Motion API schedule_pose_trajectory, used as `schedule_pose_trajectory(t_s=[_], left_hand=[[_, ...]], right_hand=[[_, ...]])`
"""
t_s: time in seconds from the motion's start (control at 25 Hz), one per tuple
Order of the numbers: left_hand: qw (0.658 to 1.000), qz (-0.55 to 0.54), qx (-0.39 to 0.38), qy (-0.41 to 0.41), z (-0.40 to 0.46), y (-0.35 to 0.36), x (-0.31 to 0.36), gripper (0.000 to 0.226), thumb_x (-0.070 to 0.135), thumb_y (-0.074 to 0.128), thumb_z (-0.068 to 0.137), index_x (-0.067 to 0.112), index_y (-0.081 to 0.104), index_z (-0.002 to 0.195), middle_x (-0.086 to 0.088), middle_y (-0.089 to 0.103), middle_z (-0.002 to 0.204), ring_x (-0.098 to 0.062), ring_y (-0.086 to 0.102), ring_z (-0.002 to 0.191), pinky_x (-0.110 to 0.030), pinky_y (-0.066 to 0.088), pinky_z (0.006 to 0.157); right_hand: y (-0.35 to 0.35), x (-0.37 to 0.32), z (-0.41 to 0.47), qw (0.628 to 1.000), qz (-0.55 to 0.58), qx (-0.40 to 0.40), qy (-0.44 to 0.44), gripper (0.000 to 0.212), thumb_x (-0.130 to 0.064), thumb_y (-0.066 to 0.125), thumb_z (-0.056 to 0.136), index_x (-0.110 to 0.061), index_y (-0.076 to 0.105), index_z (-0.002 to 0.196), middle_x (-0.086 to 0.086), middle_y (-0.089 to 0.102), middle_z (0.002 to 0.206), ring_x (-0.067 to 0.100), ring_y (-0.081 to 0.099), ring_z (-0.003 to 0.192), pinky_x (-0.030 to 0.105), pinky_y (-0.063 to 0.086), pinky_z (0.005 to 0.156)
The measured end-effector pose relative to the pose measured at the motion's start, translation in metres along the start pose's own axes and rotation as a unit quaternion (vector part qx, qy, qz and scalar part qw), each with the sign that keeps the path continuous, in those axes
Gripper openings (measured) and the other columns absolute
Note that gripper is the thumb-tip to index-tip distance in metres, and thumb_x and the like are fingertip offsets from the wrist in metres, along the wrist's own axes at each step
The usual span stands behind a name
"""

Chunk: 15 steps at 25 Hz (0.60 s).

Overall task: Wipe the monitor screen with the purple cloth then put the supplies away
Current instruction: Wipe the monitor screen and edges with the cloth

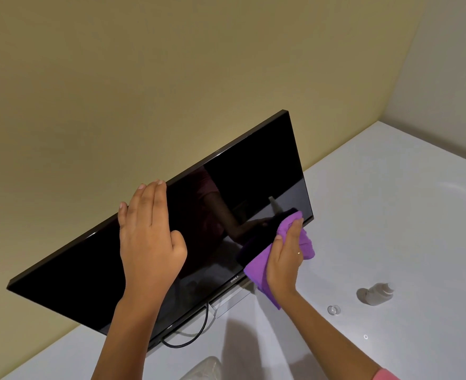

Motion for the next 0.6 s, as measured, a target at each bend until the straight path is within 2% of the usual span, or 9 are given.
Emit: schedule_pose_trajectory(t_s=[0.04,0.08,0.16,0.2,0.28,0.36,0.48,0.52,0.6], left_hand=[[1.000,0.001,-0.001,0.005,0.000,0.000,0.000,0.076,0.006,0.042,0.064,0.001,0.035,0.140,-0.019,0.044,0.142,-0.035,0.033,0.136,-0.054,0.019,0.113],[1.000,0.000,-0.002,0.012,-0.001,-0.001,-0.001,0.076,0.006,0.042,0.065,0.001,0.035,0.140,-0.018,0.043,0.142,-0.035,0.034,0.136,-0.053,0.019,0.113],[0.999,-0.011,-0.006,0.032,-0.001,-0.003,-0.002,0.075,0.006,0.041,0.068,0.002,0.033,0.142,-0.016,0.041,0.145,-0.034,0.033,0.137,-0.052,0.021,0.113],[0.999,-0.018,-0.008,0.040,-0.002,-0.005,-0.004,0.075,0.005,0.041,0.068,0.003,0.032,0.143,-0.015,0.040,0.146,-0.033,0.034,0.137,-0.051,0.022,0.113],[0.999,-0.026,-0.008,0.046,-0.004,-0.007,-0.011,0.074,0.005,0.041,0.070,0.004,0.033,0.143,-0.014,0.040,0.147,-0.032,0.035,0.137,-0.050,0.024,0.113],[0.999,-0.028,-0.006,0.042,-0.010,-0.010,-0.020,0.073,0.005,0.040,0.071,0.005,0.034,0.143,-0.013,0.041,0.146,-0.031,0.036,0.136,-0.050,0.024,0.112],[0.999,-0.027,0.002,0.026,-0.022,-0.014,-0.040,0.073,0.005,0.039,0.071,0.006,0.034,0.143,-0.013,0.042,0.146,-0.030,0.036,0.136,-0.051,0.023,0.112],[0.999,-0.025,0.005,0.020,-0.026,-0.016,-0.046,0.073,0.005,0.039,0.071,0.006,0.034,0.143,-0.013,0.042,0.146,-0.031,0.036,0.136,-0.052,0.023,0.112],[1.000,-0.018,0.012,0.008,-0.035,-0.018,-0.059,0.073,0.005,0.039,0.070,0.006,0.034,0.143,-0.014,0.043,0.145,-0.032,0.035,0.136,-0.054,0.022,0.112]], right_hand=[[0.007,-0.004,-0.010,1.000,-0.003,-0.020,-0.019,0.035,-0.045,0.051,0.095,-0.044,0.039,0.127,0.006,0.050,0.114,0.020,0.057,0.100,0.016,0.050,0.068],[0.016,-0.010,-0.020,0.998,0.022,-0.041,-0.038,0.045,-0.035,0.049,0.098,-0.044,0.030,0.136,0.002,0.047,0.125,0.016,0.054,0.107,0.015,0.050,0.077],[0.026,-0.020,-0.029,0.994,0.065,-0.060,-0.065,0.063,-0.022,0.045,0.100,-0.031,0.008,0.151,0.000,0.031,0.148,0.016,0.042,0.128,0.032,0.045,0.102],[0.026,-0.026,-0.028,0.993,0.073,-0.058,-0.068,0.065,-0.021,0.042,0.100,-0.027,0.003,0.152,0.000,0.023,0.154,0.018,0.035,0.136,0.040,0.038,0.108],[0.021,-0.032,-0.016,0.993,0.098,-0.040,-0.058,0.062,-0.023,0.036,0.102,-0.024,0.000,0.152,-0.003,0.012,0.159,0.019,0.022,0.144,0.047,0.024,0.116],[0.009,-0.036,0.004,0.993,0.113,-0.011,-0.043,0.057,-0.026,0.031,0.103,-0.024,0.001,0.152,-0.003,0.009,0.160,0.019,0.016,0.145,0.045,0.016,0.118],[-0.008,-0.038,0.025,0.984,0.176,0.002,-0.030,0.054,-0.034,0.029,0.101,-0.029,0.008,0.150,0.005,0.020,0.157,0.024,0.022,0.143,0.046,0.019,0.118],[-0.010,-0.037,0.026,0.980,0.197,-0.001,-0.026,0.051,-0.035,0.029,0.100,-0.033,0.012,0.149,0.005,0.025,0.155,0.025,0.025,0.142,0.044,0.020,0.117],[-0.010,-0.042,0.019,0.979,0.200,-0.006,-0.031,0.042,-0.038,0.030,0.099,-0.049,0.016,0.138,-0.005,0.031,0.143,0.020,0.034,0.134,0.040,0.022,0.114]])
Point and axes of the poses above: each hand's wrist, its own z-axis towards the middle knuckle, its own y-axis out of the palm, x = y × z, the point moved 9 cm from there along z, towards the middle knuckle
